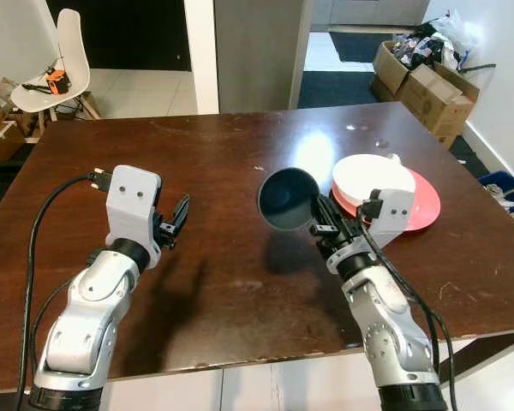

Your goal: Setting the table

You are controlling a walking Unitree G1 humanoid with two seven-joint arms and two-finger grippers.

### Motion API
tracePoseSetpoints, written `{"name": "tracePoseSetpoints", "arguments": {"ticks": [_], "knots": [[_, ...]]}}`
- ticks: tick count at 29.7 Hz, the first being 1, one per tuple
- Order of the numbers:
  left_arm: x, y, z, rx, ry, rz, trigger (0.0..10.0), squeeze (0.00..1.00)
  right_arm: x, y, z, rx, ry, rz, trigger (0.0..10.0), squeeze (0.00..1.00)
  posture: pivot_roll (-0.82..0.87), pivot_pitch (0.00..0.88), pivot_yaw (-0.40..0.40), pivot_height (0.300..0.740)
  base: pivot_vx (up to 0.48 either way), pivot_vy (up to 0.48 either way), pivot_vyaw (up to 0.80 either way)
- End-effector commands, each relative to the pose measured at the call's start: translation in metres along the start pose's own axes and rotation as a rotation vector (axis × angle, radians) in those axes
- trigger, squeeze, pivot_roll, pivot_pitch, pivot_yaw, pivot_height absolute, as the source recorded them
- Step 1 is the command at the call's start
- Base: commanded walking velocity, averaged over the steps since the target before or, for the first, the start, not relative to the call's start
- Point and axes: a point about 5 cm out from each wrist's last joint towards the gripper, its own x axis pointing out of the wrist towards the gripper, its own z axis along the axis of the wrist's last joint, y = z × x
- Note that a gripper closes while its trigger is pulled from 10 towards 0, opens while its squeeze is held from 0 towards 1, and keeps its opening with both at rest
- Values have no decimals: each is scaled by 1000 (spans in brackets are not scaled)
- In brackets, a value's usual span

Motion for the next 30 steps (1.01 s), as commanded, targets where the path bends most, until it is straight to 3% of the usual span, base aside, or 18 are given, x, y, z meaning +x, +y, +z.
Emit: {"name": "tracePoseSetpoints", "arguments": {"ticks": [1,30], "knots": [[0,2,-1,-4,2,11,10000,0,-1,1,-3,0,3,3,10000,0,65,51,68,740,0,0,0],[-1,3,1,-10,-8,15,10000,0,0,-2,-3,-6,5,-7,10000,0,66,58,65,740,-317,0,0]]}}
